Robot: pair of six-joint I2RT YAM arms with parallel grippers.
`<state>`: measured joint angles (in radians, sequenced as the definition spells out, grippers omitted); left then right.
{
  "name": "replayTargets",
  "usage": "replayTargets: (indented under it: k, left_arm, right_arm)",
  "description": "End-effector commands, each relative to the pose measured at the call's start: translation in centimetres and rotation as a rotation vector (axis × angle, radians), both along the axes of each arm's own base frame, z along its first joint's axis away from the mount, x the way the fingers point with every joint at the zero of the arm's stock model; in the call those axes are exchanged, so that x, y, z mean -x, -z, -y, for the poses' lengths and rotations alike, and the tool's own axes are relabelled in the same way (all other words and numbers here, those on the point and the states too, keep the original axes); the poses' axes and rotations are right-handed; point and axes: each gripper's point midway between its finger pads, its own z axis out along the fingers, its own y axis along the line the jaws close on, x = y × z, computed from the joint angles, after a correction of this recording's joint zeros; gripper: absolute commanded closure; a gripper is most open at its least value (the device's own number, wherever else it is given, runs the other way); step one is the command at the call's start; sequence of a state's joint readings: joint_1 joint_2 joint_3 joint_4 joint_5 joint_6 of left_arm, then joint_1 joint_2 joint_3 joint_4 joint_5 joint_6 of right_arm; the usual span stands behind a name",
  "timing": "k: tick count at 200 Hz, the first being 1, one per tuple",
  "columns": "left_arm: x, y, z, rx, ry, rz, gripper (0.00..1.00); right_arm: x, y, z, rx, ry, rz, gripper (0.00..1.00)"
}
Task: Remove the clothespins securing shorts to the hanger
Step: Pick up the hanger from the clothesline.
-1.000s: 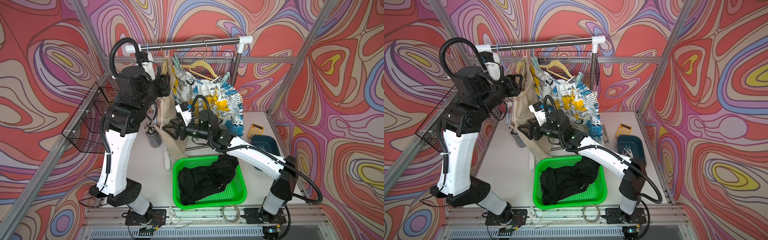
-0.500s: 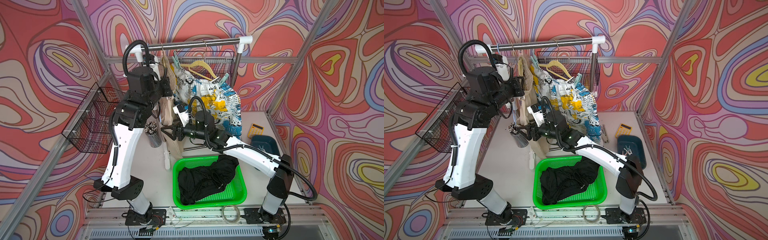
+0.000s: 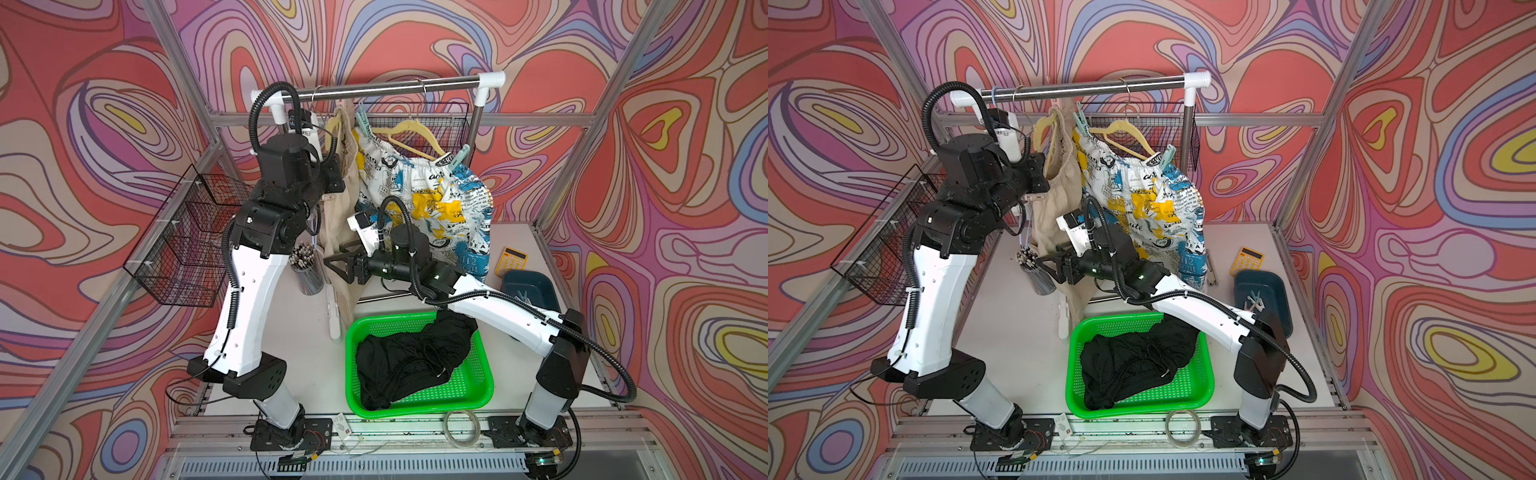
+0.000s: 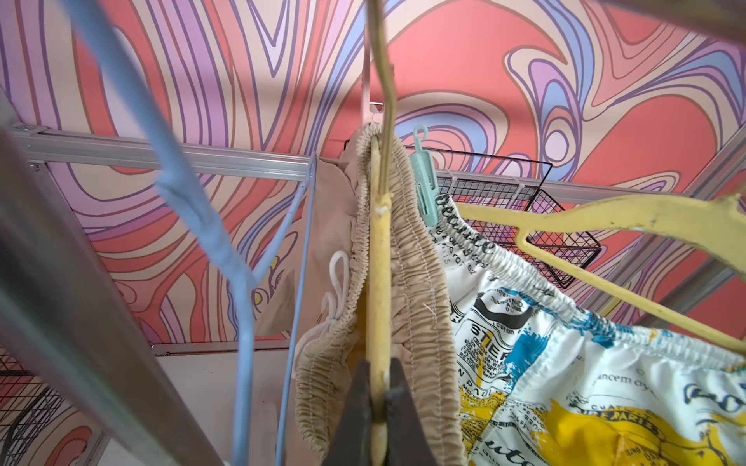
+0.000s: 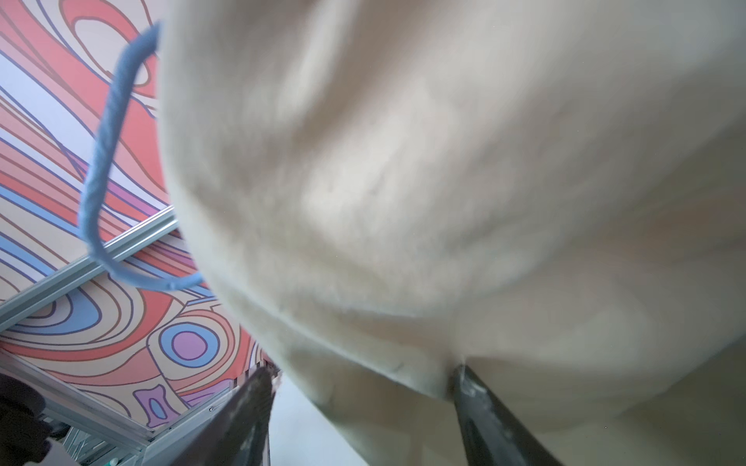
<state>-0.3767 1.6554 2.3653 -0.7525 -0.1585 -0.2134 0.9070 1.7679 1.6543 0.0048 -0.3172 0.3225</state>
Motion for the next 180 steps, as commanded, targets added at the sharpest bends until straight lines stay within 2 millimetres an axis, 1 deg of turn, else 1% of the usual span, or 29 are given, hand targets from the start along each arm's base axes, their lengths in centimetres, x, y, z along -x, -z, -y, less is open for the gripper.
replayTargets:
  k: [1,29,48,81,93,118,149,180]
  left_arm:
    - [2.2,-3.5,0.1,0.051,0.057,0.099,1.0]
    - [3.9,-5.8,0.1,0.093,0.091,0.147,1.0]
    - [5.0,-7.1,-0.1,0.124,0.103,0.18,1.0]
    - [6.5,-9.0,-0.4,0.149,0.12,0.241,1.0]
    - [7.0,-9.3,-0.5,0.155,0.124,0.247,1.0]
    - [7.9,-9.0,-0.3,0.177,0.158,0.223,1.0]
    - [9.6,-7.5,-0.6,0.176,0.175,0.178,1.0]
    - [13.0,-6.6,-2.1,0.157,0.162,0.179,1.0]
  right_arm:
    - [1.1,-2.8,2.1,-0.024,0.035,0.063,0.27]
    - [1.6,-3.7,4.8,-0.013,0.106,0.111,0.27]
    - [1.8,-4.0,6.6,0.002,0.158,0.136,0.27]
    - [2.0,-3.6,9.4,0.041,0.245,0.158,0.27]
    - [2.1,-3.3,10.2,0.051,0.267,0.161,0.27]
    - [2.3,-3.0,11.7,0.069,0.309,0.164,0.27]
    - [2.1,-3.0,13.9,0.105,0.386,0.185,0.27]
    - [1.9,-3.4,16.1,0.13,0.449,0.203,0.27]
